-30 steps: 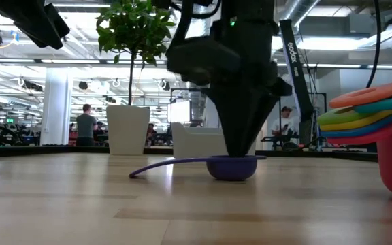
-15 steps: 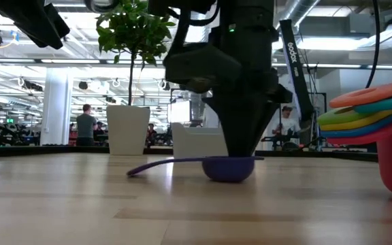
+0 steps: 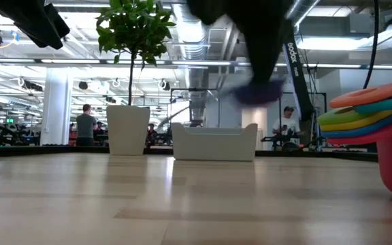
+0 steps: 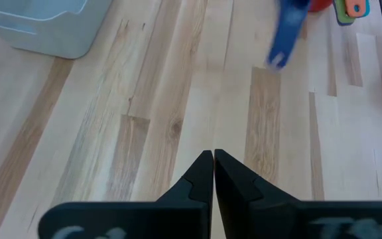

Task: Nest measuring cups in basket
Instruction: Stack the dark blue measuring cup on top of the orange measuring cup

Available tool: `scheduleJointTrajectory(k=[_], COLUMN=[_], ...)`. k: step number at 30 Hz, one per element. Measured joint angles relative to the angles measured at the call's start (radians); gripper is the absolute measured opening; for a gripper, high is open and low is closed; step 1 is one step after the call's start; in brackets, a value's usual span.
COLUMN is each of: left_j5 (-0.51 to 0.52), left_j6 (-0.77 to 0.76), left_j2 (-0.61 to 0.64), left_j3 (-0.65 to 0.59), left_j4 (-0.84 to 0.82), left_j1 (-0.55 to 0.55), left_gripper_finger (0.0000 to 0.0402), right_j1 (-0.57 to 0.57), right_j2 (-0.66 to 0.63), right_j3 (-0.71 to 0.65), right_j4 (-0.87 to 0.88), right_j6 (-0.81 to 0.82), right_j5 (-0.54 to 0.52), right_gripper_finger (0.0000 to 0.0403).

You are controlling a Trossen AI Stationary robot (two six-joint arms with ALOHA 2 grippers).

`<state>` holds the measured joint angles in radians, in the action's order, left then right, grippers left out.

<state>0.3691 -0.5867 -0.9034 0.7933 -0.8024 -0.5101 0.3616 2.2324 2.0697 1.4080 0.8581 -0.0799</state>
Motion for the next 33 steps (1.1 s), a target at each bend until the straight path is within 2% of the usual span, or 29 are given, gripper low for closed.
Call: scheduleJointTrajectory(k=[3, 8, 19, 27, 33], left_j5=[0.0, 0.001, 0.003, 0.004, 0.004], left_j6=[0.0, 0.0, 0.017, 0.017, 0.01], left_j2=[0.0, 0.0, 0.0, 0.0, 0.0], left_j3=[0.0, 0.0, 0.0, 0.0, 0.0], left_j4=[0.0, 0.0, 0.0, 0.0, 0.0], left_j1=[0.0, 0.0, 0.0, 0.0, 0.0], left_gripper_finger=[0.0002, 0.0002, 0.0002, 0.0002, 0.0002], right_j1=[0.051, 0.153, 0.317, 0.329, 0.33], right_j2=[0.001, -0.027, -0.037, -0.043, -0.142], right_j3=[0.109, 0.162, 0.041, -0.012, -0.122], right_j4=[0.156, 0.155, 0.159, 0.162, 0.163], right_j6=[0.001, 0.057, 0.371, 0.391, 0.446], right_j5=[0.003, 0.027, 0.071, 0.064, 0.028], right_gripper_finger=[0.0004, 0.0004, 0.0003, 0.0003, 0.0003])
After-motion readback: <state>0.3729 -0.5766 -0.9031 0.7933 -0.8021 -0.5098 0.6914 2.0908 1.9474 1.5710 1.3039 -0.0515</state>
